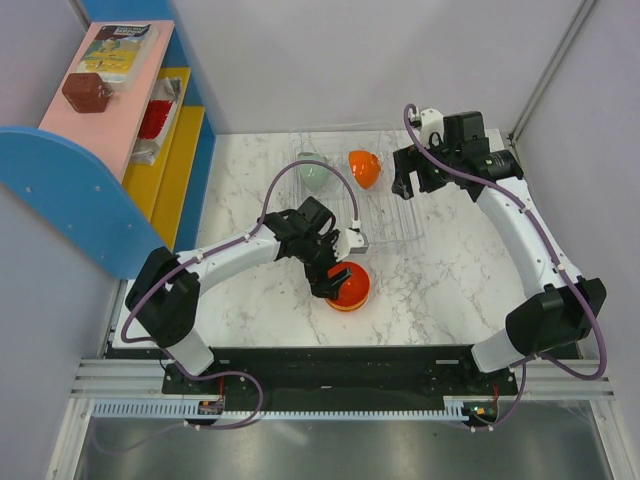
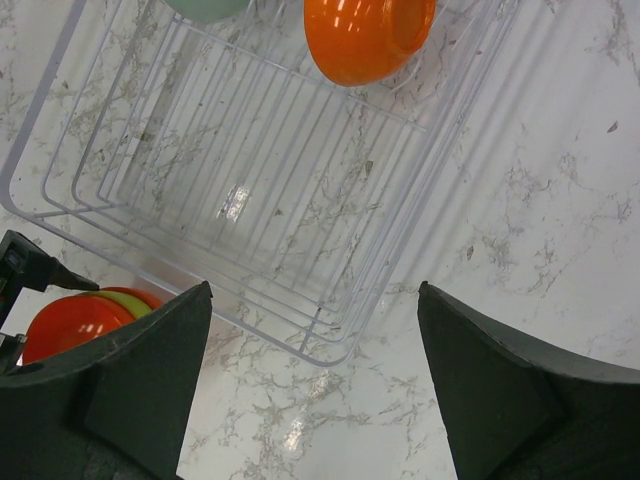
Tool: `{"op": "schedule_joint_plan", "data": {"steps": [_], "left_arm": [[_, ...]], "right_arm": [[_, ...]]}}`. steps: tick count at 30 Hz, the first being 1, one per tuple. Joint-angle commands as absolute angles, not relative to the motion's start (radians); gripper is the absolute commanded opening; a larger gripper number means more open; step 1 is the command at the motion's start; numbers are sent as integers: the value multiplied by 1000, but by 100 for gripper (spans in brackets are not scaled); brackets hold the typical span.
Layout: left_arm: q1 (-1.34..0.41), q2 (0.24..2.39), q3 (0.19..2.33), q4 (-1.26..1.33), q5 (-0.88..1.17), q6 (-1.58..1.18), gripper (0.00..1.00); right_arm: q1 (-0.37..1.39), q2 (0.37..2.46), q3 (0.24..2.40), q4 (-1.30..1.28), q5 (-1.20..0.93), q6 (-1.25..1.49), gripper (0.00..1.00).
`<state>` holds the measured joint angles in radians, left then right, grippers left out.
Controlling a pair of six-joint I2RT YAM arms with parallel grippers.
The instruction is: Load the bowls into the dish rack
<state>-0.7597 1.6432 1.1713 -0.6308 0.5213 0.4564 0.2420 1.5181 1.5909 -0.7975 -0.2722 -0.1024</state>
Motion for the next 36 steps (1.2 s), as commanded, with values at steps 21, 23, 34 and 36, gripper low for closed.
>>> {"op": "schedule_joint_plan", "data": {"steps": [21,23,34,36], "left_arm": [[-773,1632,1200,-597,460,495,42],[-772,1634,1203,-598,457,497,38],[-772,1638,1267,-636,469,508,10],[-773,1634,1279,-641,479,509,2]], "right_arm": [[244,1511,1586,-767,-299,-94,91],[242,1516,1586,-765,-298,-92,91],[244,1526,1589,-767,-296,-89,91],[244,1528,1589,-767,-295,-89,91]]}}
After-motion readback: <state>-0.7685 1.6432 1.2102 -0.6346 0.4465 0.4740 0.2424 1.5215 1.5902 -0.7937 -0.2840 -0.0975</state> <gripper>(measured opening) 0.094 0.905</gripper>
